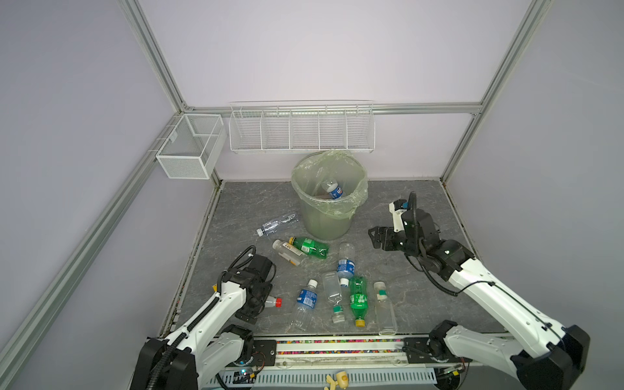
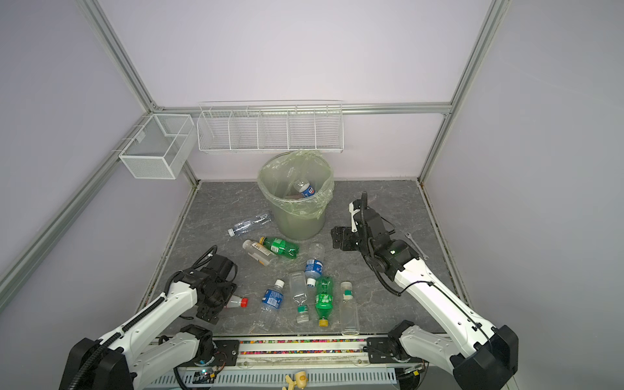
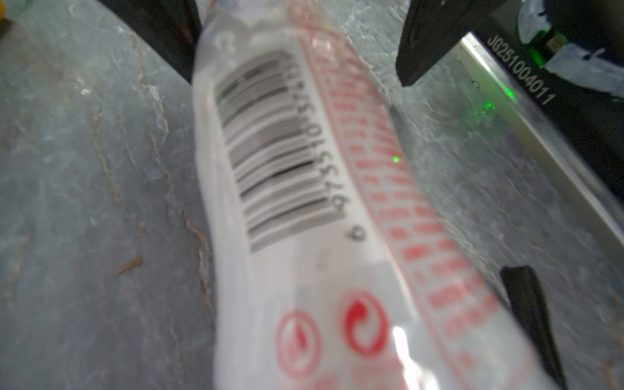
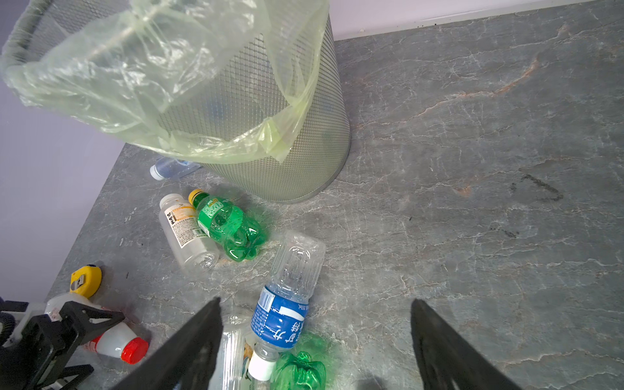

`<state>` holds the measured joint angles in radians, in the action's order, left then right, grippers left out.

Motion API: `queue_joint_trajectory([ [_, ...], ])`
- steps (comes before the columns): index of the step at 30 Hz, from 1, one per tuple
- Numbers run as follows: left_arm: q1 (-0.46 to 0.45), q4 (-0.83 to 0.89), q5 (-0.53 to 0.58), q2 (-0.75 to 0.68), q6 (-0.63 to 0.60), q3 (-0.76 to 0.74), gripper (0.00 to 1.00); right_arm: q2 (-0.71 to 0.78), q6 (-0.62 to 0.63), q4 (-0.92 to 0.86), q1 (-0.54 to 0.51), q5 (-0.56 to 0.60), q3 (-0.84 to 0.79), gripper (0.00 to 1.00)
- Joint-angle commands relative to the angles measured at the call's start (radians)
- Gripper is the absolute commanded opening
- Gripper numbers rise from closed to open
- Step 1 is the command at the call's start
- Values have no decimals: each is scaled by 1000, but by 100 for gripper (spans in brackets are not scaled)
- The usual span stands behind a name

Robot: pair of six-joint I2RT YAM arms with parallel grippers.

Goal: Throw the plastic bottles in the bin
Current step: 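Lower the left gripper onto the red-capped white-labelled bottle and close, then lift the red-capped bottle with the left gripper toward the bin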

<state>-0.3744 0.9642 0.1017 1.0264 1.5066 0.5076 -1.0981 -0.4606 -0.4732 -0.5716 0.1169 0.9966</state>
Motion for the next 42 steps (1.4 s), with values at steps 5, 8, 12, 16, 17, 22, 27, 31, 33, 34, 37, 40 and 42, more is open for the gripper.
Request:
queue_joint_trajectory([
  [5,-6,-87,58,52,-5,-5,66,12,-20,-1,4,-8,-11,88],
  [8,-5,-98,66,63,-19,-4,52,20,-21,-10,4,-4,-11,88],
  [12,-5,-107,61,46,-39,-7,35,26,-23,-18,4,-2,-12,88],
  [16,-7,-75,73,-6,-37,-11,33,26,-31,-27,5,-2,-14,88],
  [17,-7,-69,75,-24,-36,-10,34,27,-34,-28,4,-2,-14,88],
  [22,-7,-55,86,-119,-41,-1,32,38,-44,-32,4,2,-20,88],
  [27,-6,-39,108,-175,-78,33,32,35,-47,-40,4,13,-14,88],
  [31,-7,-104,85,-192,-169,48,33,30,-56,-43,4,12,-12,88],
  [33,-7,-154,58,-192,-227,62,33,27,-60,-46,4,10,-13,88],
  [34,-6,-171,51,-189,-256,77,33,27,-62,-48,5,10,-13,88],
  [37,-7,-179,45,-170,-305,124,33,26,-61,-62,4,10,-10,88],
  [40,-7,-173,39,-133,-360,182,34,27,-58,-79,4,18,-6,88],
  [42,-7,-171,34,-103,-400,220,35,27,-56,-86,4,24,-7,88],
])
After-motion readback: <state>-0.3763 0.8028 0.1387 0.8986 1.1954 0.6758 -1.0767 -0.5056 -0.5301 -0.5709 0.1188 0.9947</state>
